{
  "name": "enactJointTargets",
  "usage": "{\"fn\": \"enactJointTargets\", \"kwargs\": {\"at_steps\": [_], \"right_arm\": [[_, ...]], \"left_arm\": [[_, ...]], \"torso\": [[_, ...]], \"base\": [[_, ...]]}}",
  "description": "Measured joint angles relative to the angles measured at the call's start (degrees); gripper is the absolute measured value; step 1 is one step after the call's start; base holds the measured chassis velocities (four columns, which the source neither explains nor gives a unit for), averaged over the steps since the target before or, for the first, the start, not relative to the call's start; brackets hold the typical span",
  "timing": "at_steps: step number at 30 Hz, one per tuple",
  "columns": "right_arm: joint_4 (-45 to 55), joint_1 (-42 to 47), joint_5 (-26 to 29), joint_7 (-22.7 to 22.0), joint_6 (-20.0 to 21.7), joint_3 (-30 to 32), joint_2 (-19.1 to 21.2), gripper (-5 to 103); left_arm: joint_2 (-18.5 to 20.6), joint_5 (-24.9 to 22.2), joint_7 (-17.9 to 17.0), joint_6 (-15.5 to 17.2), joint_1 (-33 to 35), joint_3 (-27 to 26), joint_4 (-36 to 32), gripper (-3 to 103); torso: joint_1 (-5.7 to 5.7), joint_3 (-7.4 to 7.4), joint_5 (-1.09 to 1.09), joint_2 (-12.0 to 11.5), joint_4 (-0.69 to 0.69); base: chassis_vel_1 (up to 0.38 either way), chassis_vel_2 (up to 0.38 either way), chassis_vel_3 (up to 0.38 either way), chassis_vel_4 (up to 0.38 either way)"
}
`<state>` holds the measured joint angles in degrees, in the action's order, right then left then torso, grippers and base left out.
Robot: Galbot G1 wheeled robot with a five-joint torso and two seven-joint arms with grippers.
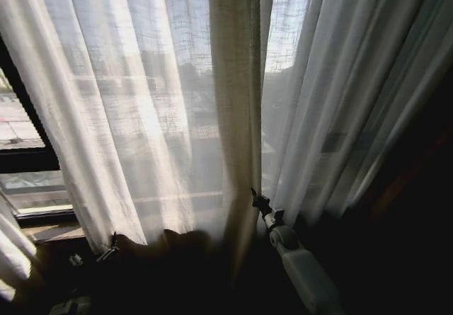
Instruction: Open the curtains by pulling them apart, changing their state from closed to fully open.
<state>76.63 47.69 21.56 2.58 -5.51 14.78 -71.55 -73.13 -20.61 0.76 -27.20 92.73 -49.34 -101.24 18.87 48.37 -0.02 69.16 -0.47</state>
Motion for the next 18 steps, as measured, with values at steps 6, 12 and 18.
{"fn": "enactJointTargets", "kwargs": {"at_steps": [6, 12, 18], "right_arm": [[0.1, 0.1, 0.0, 0.2, -0.1, 0.0, -0.3, 0], [-0.3, -0.2, 0.0, 0.4, -0.2, -0.1, -0.5, 0], [-0.6, -0.4, -0.1, 0.6, -0.4, -0.1, -0.6, 0]], "left_arm": [[0.0, 0.0, 0.0, 0.0, 0.0, 0.0, 0.0, 100], [0.0, 0.0, 0.0, 0.0, 0.0, 0.0, 0.0, 100], [0.0, 0.0, 0.0, 0.0, 0.0, 0.0, 0.0, 100]], "torso": [[0.00, 0.00, 0.00, 0.0, 0.00], [0.00, 0.00, 0.00, 0.0, 0.00], [0.01, 0.00, 0.00, 0.0, 0.00]], "base": [[-0.361, -0.359, 0.344, 0.354], [-0.348, -0.339, 0.358, 0.343], [-0.339, -0.353, 0.346, 0.348]]}}
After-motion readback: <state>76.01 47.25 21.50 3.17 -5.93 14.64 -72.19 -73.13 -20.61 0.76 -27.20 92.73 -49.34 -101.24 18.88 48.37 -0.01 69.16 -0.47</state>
